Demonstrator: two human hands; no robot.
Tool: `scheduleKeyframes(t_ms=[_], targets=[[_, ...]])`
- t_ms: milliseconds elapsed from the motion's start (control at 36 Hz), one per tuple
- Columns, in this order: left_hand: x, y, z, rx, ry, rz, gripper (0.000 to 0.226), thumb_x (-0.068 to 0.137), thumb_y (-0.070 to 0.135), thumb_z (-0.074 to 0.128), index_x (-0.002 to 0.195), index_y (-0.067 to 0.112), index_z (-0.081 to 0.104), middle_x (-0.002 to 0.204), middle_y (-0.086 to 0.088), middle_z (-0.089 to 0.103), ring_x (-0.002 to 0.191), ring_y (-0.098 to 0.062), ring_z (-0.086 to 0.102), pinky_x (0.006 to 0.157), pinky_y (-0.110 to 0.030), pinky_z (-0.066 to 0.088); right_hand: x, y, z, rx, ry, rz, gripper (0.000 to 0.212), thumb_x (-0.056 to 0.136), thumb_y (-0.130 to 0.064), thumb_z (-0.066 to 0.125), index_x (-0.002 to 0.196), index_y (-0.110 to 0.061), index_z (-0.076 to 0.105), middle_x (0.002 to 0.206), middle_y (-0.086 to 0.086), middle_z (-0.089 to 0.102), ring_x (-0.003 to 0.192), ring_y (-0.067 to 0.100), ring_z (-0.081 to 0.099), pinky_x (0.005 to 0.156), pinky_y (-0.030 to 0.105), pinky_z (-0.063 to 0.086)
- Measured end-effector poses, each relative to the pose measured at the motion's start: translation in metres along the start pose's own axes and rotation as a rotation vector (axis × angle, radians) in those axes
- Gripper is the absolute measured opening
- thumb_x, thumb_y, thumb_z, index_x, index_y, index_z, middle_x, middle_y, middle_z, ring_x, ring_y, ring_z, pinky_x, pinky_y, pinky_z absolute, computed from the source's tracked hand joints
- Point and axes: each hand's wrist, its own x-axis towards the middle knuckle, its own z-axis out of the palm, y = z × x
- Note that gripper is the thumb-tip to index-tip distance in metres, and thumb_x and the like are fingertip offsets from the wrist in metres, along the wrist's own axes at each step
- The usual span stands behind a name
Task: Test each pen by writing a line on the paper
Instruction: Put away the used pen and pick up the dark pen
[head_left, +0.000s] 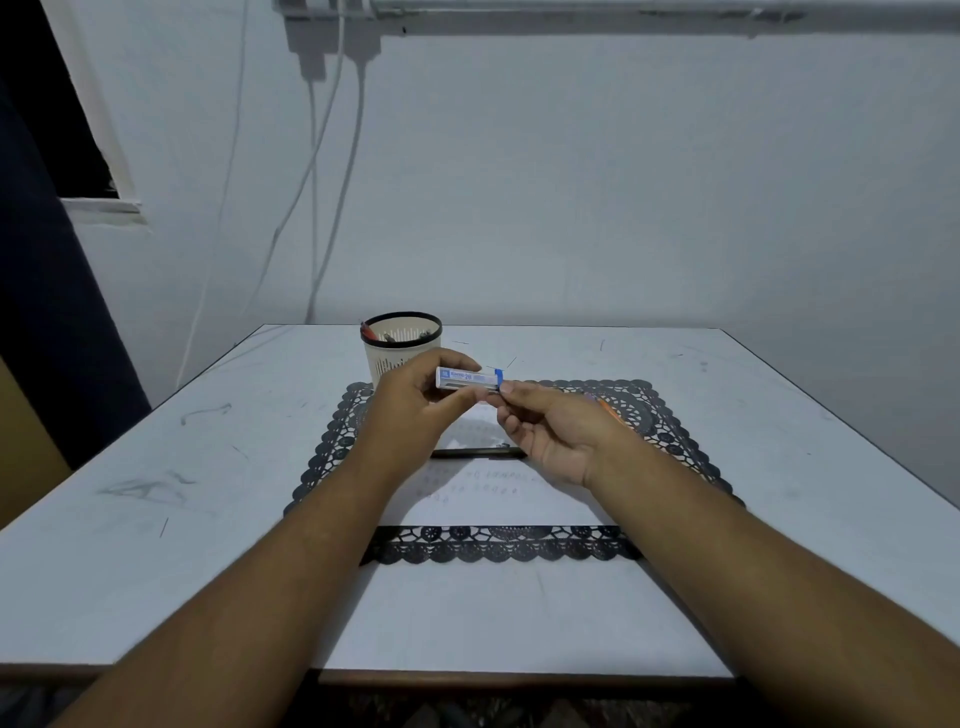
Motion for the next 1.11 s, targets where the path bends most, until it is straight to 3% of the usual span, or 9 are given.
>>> scheduleKeyframes(t_ms=[56, 167, 278, 500, 583, 778, 1111], targets=[[0.001, -0.001, 0.0, -0.041, 0.001, -0.022, 0.018, 0.089, 0.013, 0.079, 0.105, 0.019, 0.073, 0.095, -0.001, 0.076, 0.091, -0.03, 0.072, 0.086, -0.047, 0.058, -0.001, 0.0, 0.001, 0.014, -0.012, 0.011, 0.006, 0.098, 0.003, 0.064, 0.102, 0.005, 0.068, 0.085, 0.018, 0.076, 0.058, 0.013, 0.064, 0.055, 0.017, 0.056], [0.002, 0.0, 0.001, -0.093, -0.013, -0.037, 0.019, 0.089, 0.009, 0.078, 0.106, 0.014, 0.073, 0.095, 0.0, 0.077, 0.086, -0.014, 0.072, 0.083, -0.032, 0.058, -0.002, 0.001, 0.001, 0.054, -0.023, 0.031, 0.007, 0.098, 0.003, 0.063, 0.104, 0.006, 0.066, 0.085, 0.018, 0.077, 0.056, 0.012, 0.065, 0.055, 0.017, 0.057], [0.001, 0.0, 0.001, -0.058, 0.008, -0.041, 0.019, 0.087, 0.013, 0.081, 0.104, 0.017, 0.074, 0.094, 0.0, 0.077, 0.087, -0.02, 0.073, 0.081, -0.031, 0.058, -0.002, 0.001, 0.0, 0.086, 0.0, 0.018, 0.006, 0.096, 0.004, 0.065, 0.1, 0.008, 0.067, 0.082, 0.019, 0.076, 0.057, 0.014, 0.07, 0.056, 0.018, 0.059], [0.003, -0.006, -0.004, 0.396, 0.027, 0.079, 0.018, 0.085, 0.028, 0.083, 0.1, 0.027, 0.074, 0.091, 0.017, 0.073, 0.085, -0.001, 0.067, 0.067, -0.014, 0.048, -0.003, -0.001, -0.005, -0.066, 0.053, -0.135, 0.011, 0.093, 0.002, 0.072, 0.101, 0.008, 0.07, 0.089, 0.021, 0.076, 0.064, 0.016, 0.07, 0.059, 0.021, 0.059], [0.003, -0.008, -0.004, 0.47, 0.024, 0.062, 0.021, 0.084, 0.03, 0.084, 0.102, 0.03, 0.073, 0.09, 0.018, 0.073, 0.083, 0.001, 0.066, 0.066, -0.016, 0.05, -0.004, -0.002, -0.006, -0.197, 0.063, -0.211, 0.014, 0.091, -0.003, 0.077, 0.101, 0.003, 0.07, 0.094, 0.021, 0.077, 0.069, 0.018, 0.071, 0.062, 0.024, 0.058], [0.004, -0.013, -0.003, 0.524, 0.009, 0.011, 0.024, 0.083, 0.036, 0.083, 0.102, 0.035, 0.069, 0.087, 0.019, 0.072, 0.08, 0.0, 0.066, 0.074, -0.039, 0.059, -0.008, -0.004, -0.002, -0.421, 0.107, -0.346, 0.012, 0.091, -0.012, 0.079, 0.098, -0.005, 0.071, 0.093, 0.017, 0.079, 0.068, 0.02, 0.073, 0.054, 0.027, 0.056], [0.004, -0.01, -0.001, 0.504, 0.006, -0.045, 0.024, 0.083, 0.036, 0.083, 0.101, 0.035, 0.066, 0.087, 0.017, 0.073, 0.077, 0.0, 0.066, 0.072, -0.04, 0.06, -0.014, -0.004, 0.001, -0.5, 0.113, -0.444, 0.008, 0.094, -0.013, 0.076, 0.099, -0.007, 0.076, 0.092, 0.011, 0.08, 0.076, 0.026, 0.076, 0.052, 0.031, 0.056]])
